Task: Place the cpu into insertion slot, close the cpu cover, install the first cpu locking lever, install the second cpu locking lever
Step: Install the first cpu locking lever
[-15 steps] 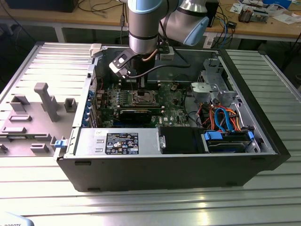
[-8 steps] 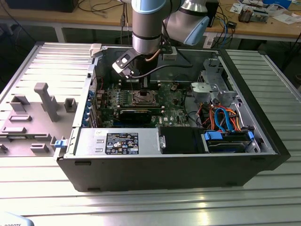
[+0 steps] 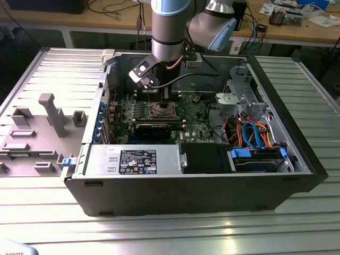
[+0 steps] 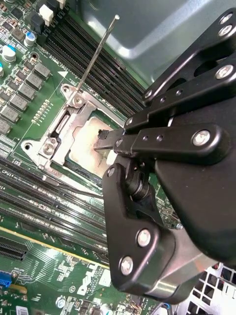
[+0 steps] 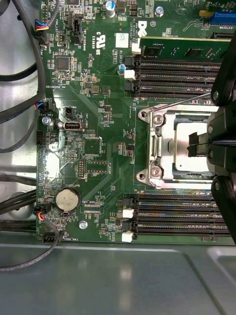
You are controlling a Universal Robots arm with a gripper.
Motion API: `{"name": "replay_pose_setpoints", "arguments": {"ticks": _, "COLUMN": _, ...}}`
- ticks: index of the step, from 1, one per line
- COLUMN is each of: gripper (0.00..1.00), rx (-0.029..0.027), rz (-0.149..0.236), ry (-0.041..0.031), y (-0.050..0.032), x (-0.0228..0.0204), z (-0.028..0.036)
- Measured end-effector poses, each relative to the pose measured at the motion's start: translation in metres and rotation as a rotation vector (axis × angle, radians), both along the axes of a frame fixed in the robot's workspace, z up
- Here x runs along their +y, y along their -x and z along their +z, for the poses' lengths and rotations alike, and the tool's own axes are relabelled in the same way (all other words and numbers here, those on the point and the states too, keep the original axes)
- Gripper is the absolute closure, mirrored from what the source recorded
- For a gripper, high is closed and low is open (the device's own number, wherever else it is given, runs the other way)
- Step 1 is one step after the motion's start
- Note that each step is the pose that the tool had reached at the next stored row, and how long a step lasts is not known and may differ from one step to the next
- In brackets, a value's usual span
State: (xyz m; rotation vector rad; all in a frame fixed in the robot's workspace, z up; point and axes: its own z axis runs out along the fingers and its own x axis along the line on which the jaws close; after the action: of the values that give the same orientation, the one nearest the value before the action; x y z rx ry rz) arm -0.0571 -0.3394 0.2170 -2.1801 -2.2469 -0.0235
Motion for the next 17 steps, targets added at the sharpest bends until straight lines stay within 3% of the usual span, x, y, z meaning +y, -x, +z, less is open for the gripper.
{"name": "replay_pose_setpoints", "arguments": {"ticks": 17, "gripper": 0.89, "rx": 0.0, "rz": 0.0, "ry": -0.0002, "y": -0.0002, "x": 0.0, "z": 0.0064}}
